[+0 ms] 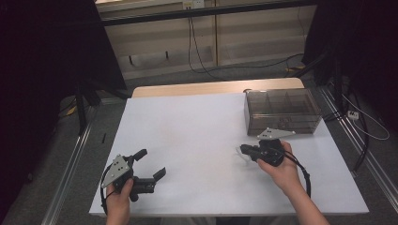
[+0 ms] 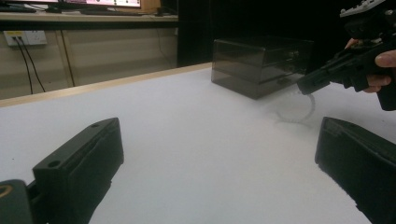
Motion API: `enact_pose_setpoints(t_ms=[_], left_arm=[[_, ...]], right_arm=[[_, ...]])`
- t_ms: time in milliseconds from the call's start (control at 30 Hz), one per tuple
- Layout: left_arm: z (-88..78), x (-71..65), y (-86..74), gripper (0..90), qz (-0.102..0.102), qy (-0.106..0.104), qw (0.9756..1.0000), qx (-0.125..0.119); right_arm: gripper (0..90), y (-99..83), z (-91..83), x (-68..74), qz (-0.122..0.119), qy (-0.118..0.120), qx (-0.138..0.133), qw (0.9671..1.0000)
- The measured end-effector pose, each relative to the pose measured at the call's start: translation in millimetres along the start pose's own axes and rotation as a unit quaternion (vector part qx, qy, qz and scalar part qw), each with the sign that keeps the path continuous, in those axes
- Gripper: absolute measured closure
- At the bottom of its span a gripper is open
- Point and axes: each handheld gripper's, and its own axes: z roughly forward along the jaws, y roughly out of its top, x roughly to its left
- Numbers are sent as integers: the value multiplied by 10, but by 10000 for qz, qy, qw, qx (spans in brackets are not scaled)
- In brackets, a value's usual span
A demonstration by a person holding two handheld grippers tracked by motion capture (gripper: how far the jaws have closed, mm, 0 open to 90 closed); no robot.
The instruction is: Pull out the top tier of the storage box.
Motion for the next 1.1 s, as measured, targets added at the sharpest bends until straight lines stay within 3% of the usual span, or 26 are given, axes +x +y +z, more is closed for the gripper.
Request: enact_pose_setpoints(t_ms=[933, 1100], left_arm=[[12, -8, -13, 15, 14, -17, 10000, 60], [16, -6, -16, 15, 19, -15, 10000, 64]], right_arm=[[876, -109, -6, 380, -314, 636, 118, 9974], [875, -119, -5, 404, -365, 663, 148, 9970]])
